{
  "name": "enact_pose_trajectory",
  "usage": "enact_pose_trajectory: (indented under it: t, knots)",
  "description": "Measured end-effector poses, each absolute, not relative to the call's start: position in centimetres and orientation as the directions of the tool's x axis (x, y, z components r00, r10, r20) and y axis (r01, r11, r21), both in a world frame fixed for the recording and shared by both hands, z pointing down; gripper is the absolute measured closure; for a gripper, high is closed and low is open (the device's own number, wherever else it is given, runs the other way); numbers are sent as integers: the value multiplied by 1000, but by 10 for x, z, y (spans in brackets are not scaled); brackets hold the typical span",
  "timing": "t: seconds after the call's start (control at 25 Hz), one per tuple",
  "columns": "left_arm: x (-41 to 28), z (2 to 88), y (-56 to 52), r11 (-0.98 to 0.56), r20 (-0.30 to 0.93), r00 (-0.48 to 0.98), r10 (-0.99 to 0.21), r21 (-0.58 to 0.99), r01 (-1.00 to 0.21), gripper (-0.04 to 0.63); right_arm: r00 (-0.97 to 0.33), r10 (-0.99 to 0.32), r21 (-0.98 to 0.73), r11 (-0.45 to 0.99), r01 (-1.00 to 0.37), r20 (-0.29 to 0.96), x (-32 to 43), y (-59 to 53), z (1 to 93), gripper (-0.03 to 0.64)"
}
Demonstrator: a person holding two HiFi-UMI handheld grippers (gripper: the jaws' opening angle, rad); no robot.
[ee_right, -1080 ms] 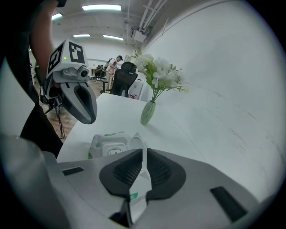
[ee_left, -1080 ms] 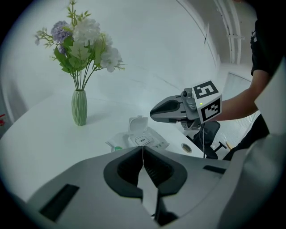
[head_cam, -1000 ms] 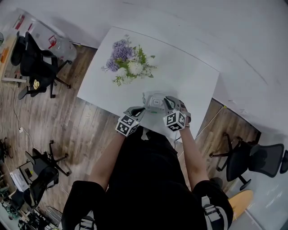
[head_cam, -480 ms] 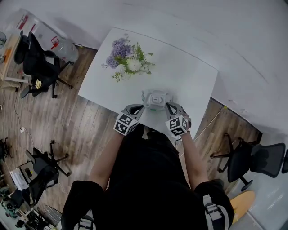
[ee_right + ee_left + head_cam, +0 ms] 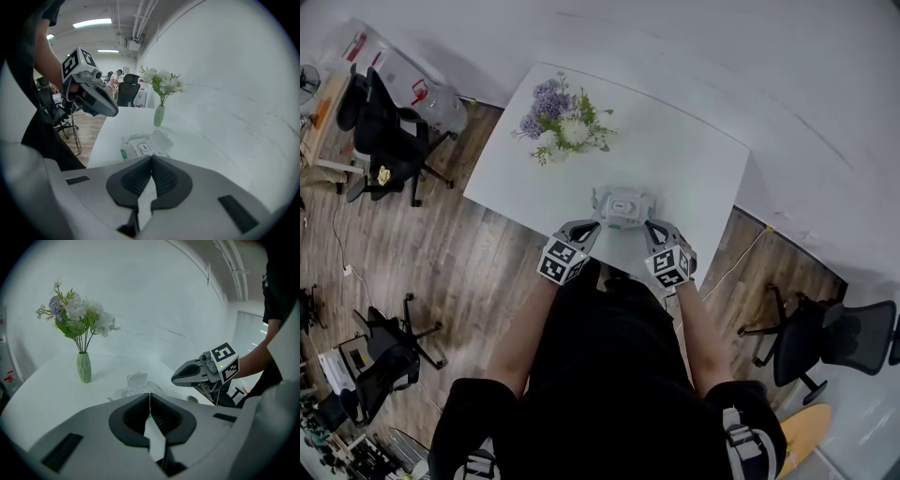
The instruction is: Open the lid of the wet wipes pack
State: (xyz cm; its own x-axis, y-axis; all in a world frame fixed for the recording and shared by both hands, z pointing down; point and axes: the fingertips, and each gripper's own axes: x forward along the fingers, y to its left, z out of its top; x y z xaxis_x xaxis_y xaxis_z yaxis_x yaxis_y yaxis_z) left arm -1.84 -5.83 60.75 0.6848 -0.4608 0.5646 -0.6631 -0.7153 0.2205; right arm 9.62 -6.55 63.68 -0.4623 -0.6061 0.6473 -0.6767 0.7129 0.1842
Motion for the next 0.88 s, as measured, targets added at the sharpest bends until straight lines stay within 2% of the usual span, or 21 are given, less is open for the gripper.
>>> enact_pose_trajectory:
  t: [0.88]
  knots:
    - [5,602,-34,-682,556,638,-533,164,-713,572,-519,-586,192,757,-624,622,113,-41,627,601]
